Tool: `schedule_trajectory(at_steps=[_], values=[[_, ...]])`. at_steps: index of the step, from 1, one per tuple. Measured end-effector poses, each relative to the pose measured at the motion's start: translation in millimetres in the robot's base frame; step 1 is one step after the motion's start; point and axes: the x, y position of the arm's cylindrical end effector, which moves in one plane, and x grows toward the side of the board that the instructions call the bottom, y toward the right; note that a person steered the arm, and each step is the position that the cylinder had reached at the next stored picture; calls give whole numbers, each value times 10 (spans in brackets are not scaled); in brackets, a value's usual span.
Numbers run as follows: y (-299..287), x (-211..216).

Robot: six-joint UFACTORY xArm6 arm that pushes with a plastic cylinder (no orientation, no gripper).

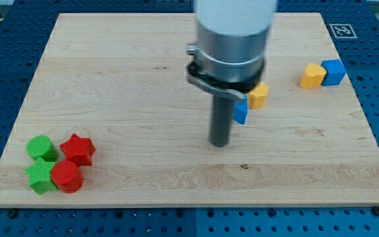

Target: Push the blue cube to the left side of yellow heart

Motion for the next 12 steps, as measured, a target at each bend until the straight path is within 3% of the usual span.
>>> schedule_trajectory(at_steps=[2, 5, 6, 9, 11, 12], values=[[1261, 36], [2216, -1117], [2235, -1446], [1898, -1647], [2098, -2265], [1905, -2241]])
